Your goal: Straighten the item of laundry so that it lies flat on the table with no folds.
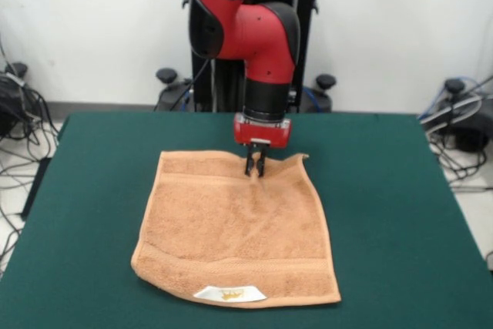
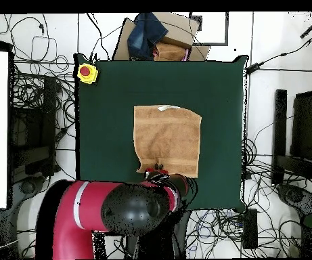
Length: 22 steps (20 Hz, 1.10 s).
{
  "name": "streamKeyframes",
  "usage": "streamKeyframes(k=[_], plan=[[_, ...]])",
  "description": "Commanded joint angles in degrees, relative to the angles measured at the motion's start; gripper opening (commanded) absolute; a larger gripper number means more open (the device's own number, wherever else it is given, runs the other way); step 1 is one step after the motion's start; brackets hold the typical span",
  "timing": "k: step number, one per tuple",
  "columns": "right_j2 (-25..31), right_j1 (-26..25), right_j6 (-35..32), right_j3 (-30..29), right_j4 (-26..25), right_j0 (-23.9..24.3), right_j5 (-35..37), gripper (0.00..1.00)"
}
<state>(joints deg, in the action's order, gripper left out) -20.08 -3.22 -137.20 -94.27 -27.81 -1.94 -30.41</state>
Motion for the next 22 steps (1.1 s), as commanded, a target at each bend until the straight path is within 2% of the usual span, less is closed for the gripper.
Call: streamKeyframes(k=[1,22], plan=[[10.1,-20.0,-0.6,13.3,3.7,0.9,17.1,0.0],[11.3,-20.9,-1.0,12.5,2.5,0.8,17.0,0.0]])
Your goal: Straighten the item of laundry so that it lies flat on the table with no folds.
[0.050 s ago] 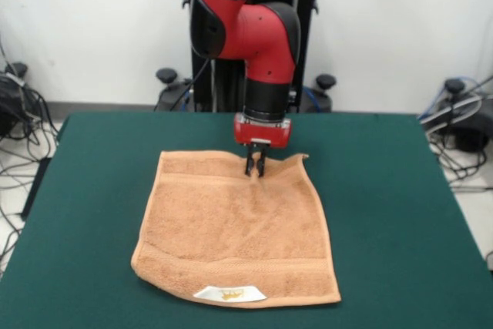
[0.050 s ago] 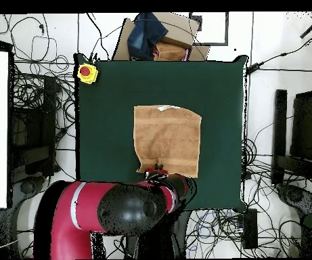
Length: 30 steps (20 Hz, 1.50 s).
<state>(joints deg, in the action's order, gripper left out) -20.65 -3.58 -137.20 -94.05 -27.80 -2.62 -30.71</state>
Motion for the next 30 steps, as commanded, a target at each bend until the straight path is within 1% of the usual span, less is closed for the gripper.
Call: streamKeyframes(k=[1,6,18,21,27,30], plan=[[11.8,-20.6,-1.0,12.2,2.8,1.4,17.5,0.0],[10.8,-20.5,-1.5,11.2,4.5,-0.4,17.3,0.0],[9.7,-21.1,-2.9,8.4,5.5,-4.7,13.2,0.0],[9.6,-21.0,-2.9,8.1,5.4,-5.0,12.9,0.0],[10.4,-20.5,-2.9,7.6,3.5,-4.3,13.4,0.0],[11.5,-19.4,-2.7,6.3,2.1,-3.1,15.6,0.0]])
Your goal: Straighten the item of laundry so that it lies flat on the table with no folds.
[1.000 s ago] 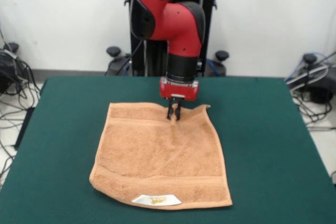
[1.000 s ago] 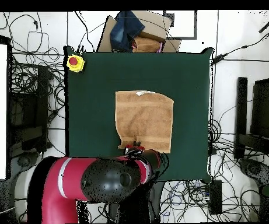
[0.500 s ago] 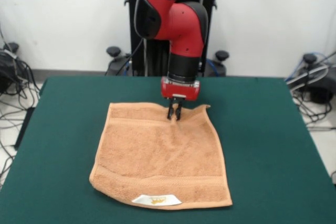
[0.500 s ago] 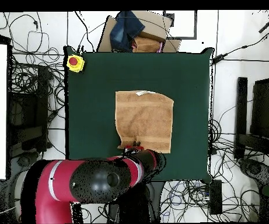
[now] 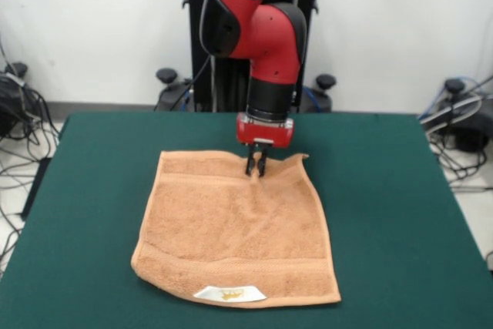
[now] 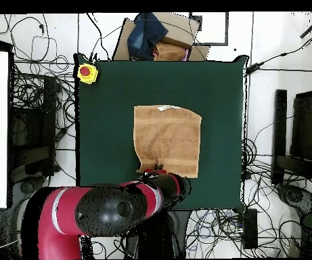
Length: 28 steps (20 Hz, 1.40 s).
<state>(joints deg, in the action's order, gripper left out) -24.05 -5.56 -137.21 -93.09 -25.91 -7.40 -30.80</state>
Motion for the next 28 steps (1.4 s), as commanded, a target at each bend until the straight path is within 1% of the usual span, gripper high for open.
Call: streamKeyframes(k=[1,10,15,23,28], plan=[[14.9,-17.1,-2.9,4.8,0.6,1.5,16.1,0.0],[14.4,-13.3,-6.0,-1.6,1.6,1.0,11.8,0.0],[12.9,-10.5,-6.8,-5.5,2.3,-1.3,9.3,0.0],[10.6,-8.2,-6.6,-10.6,4.1,-6.0,5.8,0.0],[10.8,-7.9,-6.1,-11.8,2.9,-6.4,4.4,0.0]])
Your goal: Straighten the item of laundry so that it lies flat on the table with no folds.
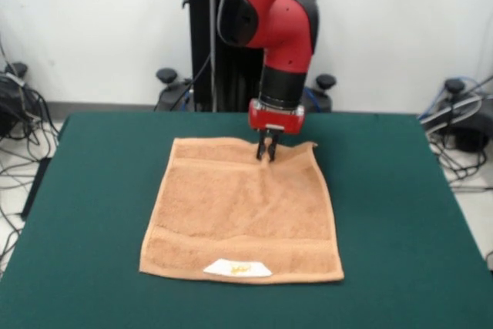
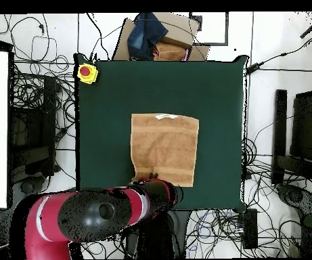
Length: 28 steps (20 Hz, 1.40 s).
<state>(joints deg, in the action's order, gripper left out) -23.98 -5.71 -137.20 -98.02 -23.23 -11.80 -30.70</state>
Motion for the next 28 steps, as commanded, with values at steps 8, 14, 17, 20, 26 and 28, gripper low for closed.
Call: streamKeyframes(k=[8,14,17,20,26,28], plan=[[11.0,-8.7,-5.3,-6.7,-0.8,-2.0,3.0,0.0],[10.2,-10.5,-4.9,-4.6,0.7,-2.5,2.4,0.0],[10.1,-11.1,-5.2,-4.0,2.0,-3.0,1.8,0.0],[9.8,-11.6,-5.4,-3.4,3.1,-3.5,1.6,0.0],[9.8,-11.4,-5.8,-3.6,3.8,-4.0,1.9,0.0],[9.7,-11.3,-6.0,-3.8,4.4,-4.3,2.2,0.0]])
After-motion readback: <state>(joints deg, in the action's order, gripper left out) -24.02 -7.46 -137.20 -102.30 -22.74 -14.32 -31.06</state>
